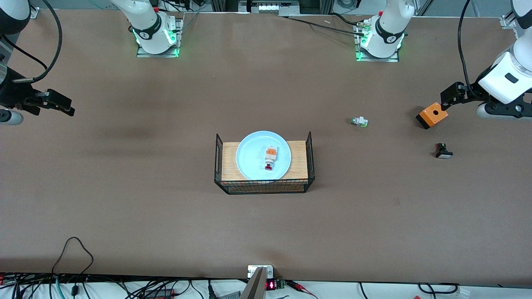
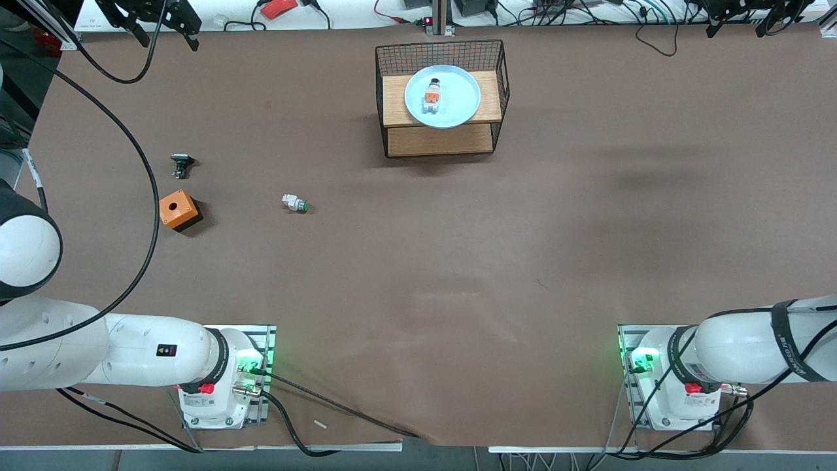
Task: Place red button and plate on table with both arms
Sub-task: 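Move the left gripper from rest toward the wire tray, then lower the left gripper onto the red button and close it, then lift the red button off the plate with the left gripper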
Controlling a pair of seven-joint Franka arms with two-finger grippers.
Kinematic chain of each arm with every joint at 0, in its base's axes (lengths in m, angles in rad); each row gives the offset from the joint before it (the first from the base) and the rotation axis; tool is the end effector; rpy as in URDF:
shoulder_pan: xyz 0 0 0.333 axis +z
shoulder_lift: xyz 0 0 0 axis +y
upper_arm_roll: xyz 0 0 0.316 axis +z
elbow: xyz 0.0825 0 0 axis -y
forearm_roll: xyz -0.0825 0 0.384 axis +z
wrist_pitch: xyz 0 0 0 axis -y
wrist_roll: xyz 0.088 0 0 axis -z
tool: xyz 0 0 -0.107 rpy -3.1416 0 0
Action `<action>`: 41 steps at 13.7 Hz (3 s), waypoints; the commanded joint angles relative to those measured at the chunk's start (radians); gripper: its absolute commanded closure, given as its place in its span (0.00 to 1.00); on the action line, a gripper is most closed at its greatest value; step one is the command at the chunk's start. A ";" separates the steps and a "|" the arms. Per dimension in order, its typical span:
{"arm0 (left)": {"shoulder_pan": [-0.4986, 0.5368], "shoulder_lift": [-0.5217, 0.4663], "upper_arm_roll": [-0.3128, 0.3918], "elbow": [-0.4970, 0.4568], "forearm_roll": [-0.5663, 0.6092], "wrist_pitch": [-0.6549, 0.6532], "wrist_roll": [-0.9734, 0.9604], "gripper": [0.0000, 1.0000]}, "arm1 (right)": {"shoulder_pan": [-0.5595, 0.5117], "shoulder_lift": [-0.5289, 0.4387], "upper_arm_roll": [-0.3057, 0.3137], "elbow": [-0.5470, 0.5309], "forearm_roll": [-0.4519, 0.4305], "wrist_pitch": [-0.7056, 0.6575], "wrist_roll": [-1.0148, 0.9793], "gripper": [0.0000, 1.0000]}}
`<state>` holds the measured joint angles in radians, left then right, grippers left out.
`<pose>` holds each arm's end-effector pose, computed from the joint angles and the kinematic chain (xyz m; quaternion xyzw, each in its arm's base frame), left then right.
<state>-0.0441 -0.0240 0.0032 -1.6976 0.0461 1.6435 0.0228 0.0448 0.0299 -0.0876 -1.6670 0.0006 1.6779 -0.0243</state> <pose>0.5498 -0.0179 0.5841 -0.9991 0.0339 0.0148 0.0231 0.5687 -0.0236 0.5714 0.9999 -0.0093 -0.0095 0.0007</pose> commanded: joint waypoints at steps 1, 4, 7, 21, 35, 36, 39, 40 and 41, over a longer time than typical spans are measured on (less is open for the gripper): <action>0.000 -0.025 0.008 -0.013 -0.032 -0.011 0.009 0.00 | -0.002 -0.005 0.003 0.015 -0.005 -0.018 -0.002 0.00; 0.000 -0.025 0.008 -0.013 -0.043 -0.010 0.008 0.00 | 0.000 -0.005 0.003 0.013 -0.007 -0.018 -0.003 0.00; -0.032 -0.013 -0.014 0.004 -0.055 -0.013 0.006 0.00 | 0.000 -0.005 0.003 0.015 -0.008 -0.017 -0.006 0.00; -0.534 0.516 -0.213 0.338 0.117 0.395 -0.707 0.00 | 0.001 -0.004 0.005 0.015 -0.004 -0.017 -0.003 0.00; -0.542 0.717 -0.213 0.328 0.417 0.654 -0.920 0.36 | -0.005 0.008 0.003 0.015 0.025 -0.007 0.003 0.00; -0.542 0.717 -0.213 0.328 0.417 0.650 -0.920 0.60 | -0.005 0.008 0.003 0.015 0.025 -0.007 0.003 0.00; -0.540 0.713 -0.215 0.326 0.416 0.644 -0.923 0.79 | -0.005 0.008 0.003 0.015 0.025 -0.009 0.001 0.00; -0.539 0.705 -0.216 0.326 0.414 0.644 -0.923 0.80 | -0.005 0.008 0.003 0.015 0.025 -0.009 0.001 0.00; -0.536 0.691 -0.216 0.328 0.403 0.636 -0.922 0.80 | -0.005 0.008 0.003 0.015 0.025 -0.010 0.001 0.00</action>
<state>-0.5796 0.6792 -0.2094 -1.3954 0.4325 2.3075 -0.8812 0.0454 0.0337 -0.0866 -1.6637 0.0082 1.6770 -0.0247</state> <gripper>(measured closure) 0.586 0.000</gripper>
